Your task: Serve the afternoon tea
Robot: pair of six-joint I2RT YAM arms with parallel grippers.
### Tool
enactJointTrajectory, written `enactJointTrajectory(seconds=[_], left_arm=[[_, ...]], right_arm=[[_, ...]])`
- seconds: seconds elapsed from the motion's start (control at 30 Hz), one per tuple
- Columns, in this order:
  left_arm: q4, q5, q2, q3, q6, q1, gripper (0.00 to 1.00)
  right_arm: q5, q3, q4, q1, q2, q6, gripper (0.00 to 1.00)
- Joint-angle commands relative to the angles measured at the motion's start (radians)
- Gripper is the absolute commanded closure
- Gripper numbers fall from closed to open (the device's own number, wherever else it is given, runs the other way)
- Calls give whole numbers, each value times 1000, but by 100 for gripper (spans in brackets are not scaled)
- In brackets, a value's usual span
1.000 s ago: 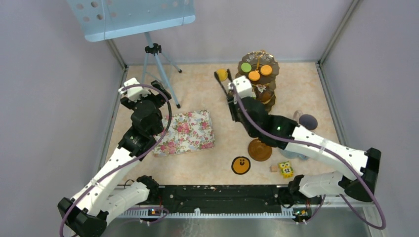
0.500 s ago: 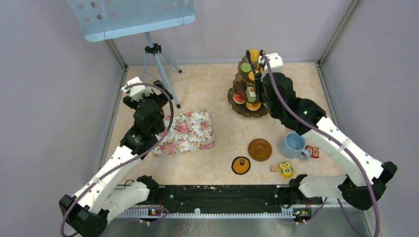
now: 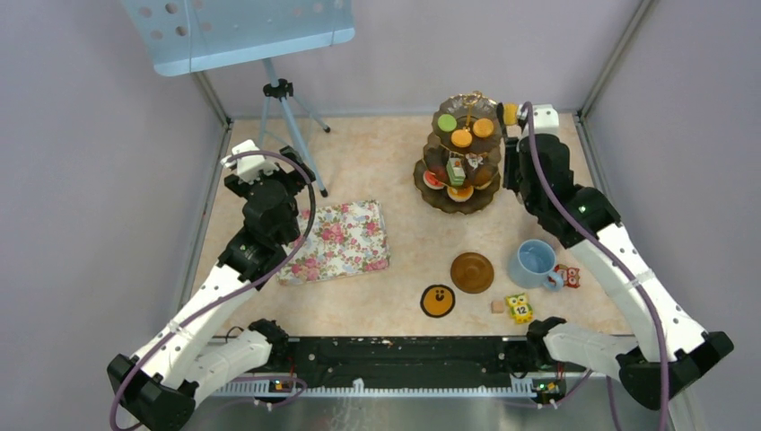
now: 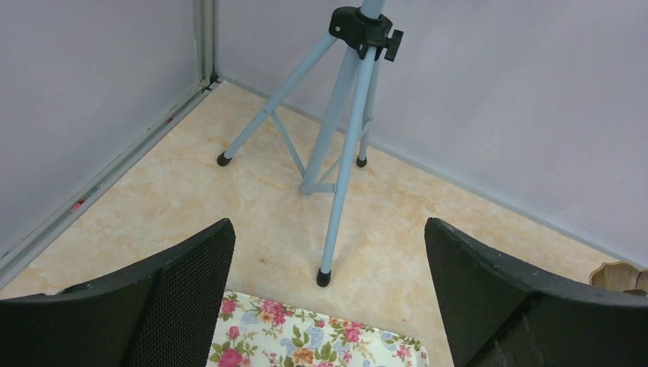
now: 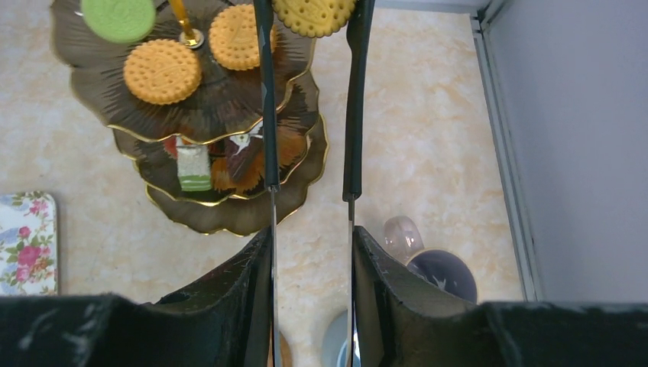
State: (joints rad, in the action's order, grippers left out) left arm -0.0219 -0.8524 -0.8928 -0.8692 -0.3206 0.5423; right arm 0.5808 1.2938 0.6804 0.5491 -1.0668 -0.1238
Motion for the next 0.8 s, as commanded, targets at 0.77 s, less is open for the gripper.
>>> enactJointTrajectory(seconds=[0.77], left_arm=[[-15, 9, 34, -22, -8, 3, 1]], right_arm=[[-293, 171, -183, -151, -258, 105, 83]])
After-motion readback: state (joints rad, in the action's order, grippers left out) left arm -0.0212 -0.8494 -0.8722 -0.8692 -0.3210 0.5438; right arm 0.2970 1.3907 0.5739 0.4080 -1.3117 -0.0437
